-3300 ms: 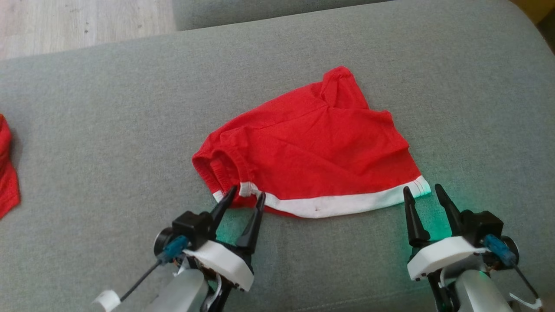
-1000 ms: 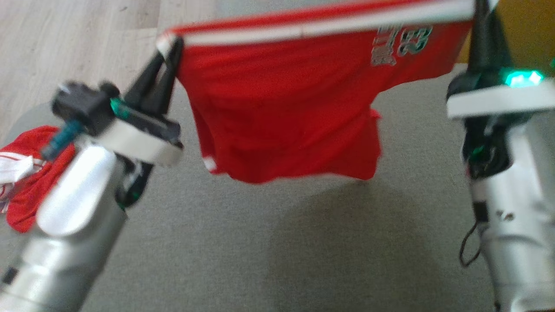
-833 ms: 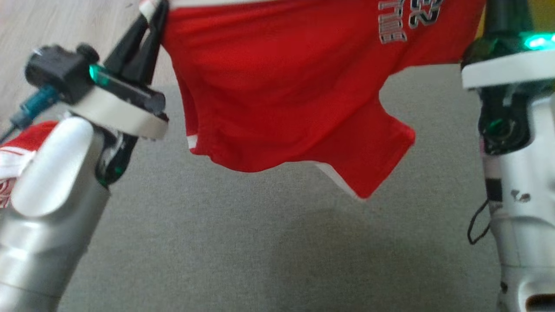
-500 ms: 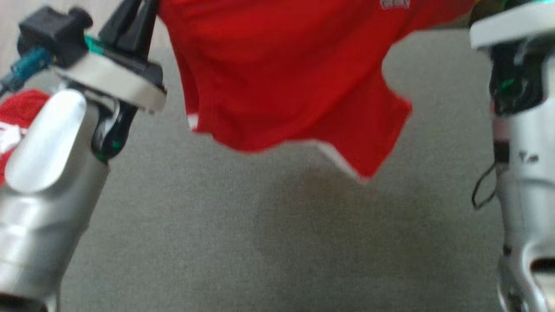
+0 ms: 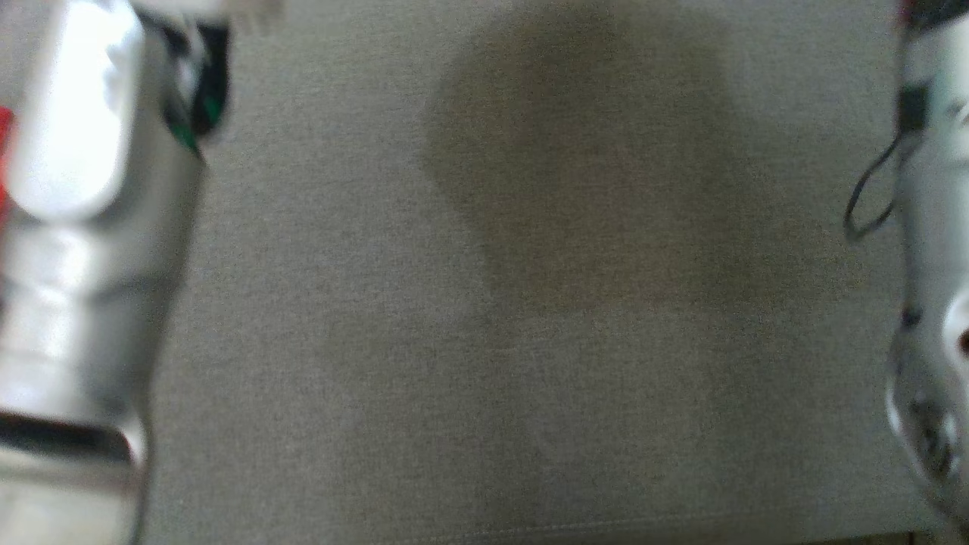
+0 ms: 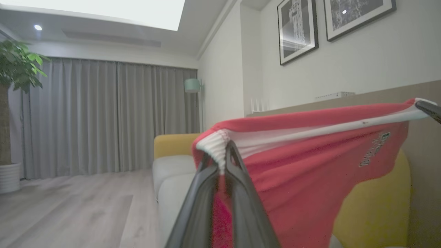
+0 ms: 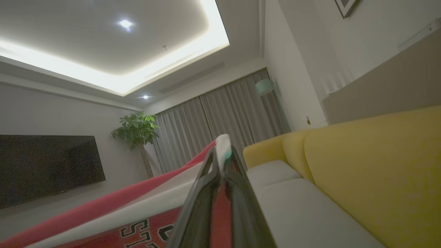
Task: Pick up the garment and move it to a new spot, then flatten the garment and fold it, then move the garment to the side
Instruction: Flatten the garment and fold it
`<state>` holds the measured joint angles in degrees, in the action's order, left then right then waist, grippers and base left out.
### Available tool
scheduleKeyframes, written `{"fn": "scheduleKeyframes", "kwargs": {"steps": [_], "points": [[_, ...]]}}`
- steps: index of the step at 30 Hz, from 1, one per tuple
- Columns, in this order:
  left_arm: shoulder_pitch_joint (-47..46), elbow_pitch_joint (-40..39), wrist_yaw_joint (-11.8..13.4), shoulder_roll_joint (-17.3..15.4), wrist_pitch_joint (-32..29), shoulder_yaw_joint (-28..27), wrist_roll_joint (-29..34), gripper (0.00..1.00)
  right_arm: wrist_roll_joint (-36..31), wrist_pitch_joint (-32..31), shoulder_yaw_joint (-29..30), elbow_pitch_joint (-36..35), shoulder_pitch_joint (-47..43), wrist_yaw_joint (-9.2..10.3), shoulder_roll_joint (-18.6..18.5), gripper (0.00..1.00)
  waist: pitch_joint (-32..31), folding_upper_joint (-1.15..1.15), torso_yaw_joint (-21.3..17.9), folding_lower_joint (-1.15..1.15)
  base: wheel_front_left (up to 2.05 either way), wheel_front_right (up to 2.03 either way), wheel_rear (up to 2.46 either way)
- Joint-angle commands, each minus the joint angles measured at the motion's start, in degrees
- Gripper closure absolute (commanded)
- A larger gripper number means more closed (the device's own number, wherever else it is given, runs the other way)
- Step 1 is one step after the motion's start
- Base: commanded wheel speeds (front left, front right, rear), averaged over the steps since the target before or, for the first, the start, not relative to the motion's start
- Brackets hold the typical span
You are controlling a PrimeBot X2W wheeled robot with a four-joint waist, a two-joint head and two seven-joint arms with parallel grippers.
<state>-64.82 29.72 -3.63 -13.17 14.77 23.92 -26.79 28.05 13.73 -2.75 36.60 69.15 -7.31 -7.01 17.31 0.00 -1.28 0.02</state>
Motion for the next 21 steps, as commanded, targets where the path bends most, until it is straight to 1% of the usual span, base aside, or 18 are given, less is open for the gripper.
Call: {"fn": "scheduleKeyframes", "kwargs": {"steps": [1, 5, 9, 12, 15, 16, 19, 21], "points": [[4.18, 0.22, -0.20, -1.87, 0.20, -3.13, -0.08, 1.00, 1.08, 0.81, -0.60, -1.19, -3.31, -0.18, 0.69, 1.00, 0.28, 0.00, -0.35, -0.02, 0.00, 0.00, 0.00], [16.37, 3.20, -1.57, 1.71, 0.21, -5.07, -0.43, 1.00, 4.43, 1.18, -3.43, -0.70, -15.76, -0.18, 0.45, 1.00, 0.13, 0.00, -0.90, -0.02, 0.00, 0.00, 0.00], [28.72, 5.27, -2.89, 5.30, 0.22, -7.39, -0.52, 1.00, 8.04, 1.24, -5.01, -2.78, -29.30, -0.18, 0.59, 1.00, -1.31, 0.00, -2.10, -0.02, 0.00, 0.00, 0.00], [36.49, 5.82, -3.46, 7.33, 0.22, -9.01, -0.19, 1.00, 9.97, 1.25, -6.27, -4.32, -38.29, -0.18, 0.89, 1.00, -2.92, 0.00, -2.63, -0.02, 0.00, 0.00, 0.00], [42.74, 4.35, -3.67, 8.92, 0.22, -12.48, -0.43, 1.00, 11.52, 1.26, -7.66, -5.77, -45.26, -0.18, 1.34, 1.00, -5.03, 0.00, -3.10, -0.02, 0.00, 0.00, 0.00], [42.74, 4.35, -3.67, 8.92, 0.22, -12.48, -0.43, 1.00, 11.52, 1.26, -7.66, -5.77, -45.26, -0.18, 1.34, 1.00, -5.03, 0.00, -3.10, -0.02, 0.00, 0.00, 0.00], [47.84, 4.01, -3.80, 9.74, 0.22, -11.74, 0.84, 1.00, 12.69, 1.26, -8.23, -7.43, -50.62, -0.18, 1.43, 1.00, -7.43, 0.00, -3.08, -0.02, 0.00, 0.00, 0.00], [50.77, 3.09, -3.82, 10.01, 0.22, -11.33, 0.36, 1.00, 13.21, 1.26, -8.53, -8.40, -53.75, -0.18, 1.52, 1.00, -9.03, 0.00, -3.17, -0.02, 0.00, 0.00, 0.00]]}}
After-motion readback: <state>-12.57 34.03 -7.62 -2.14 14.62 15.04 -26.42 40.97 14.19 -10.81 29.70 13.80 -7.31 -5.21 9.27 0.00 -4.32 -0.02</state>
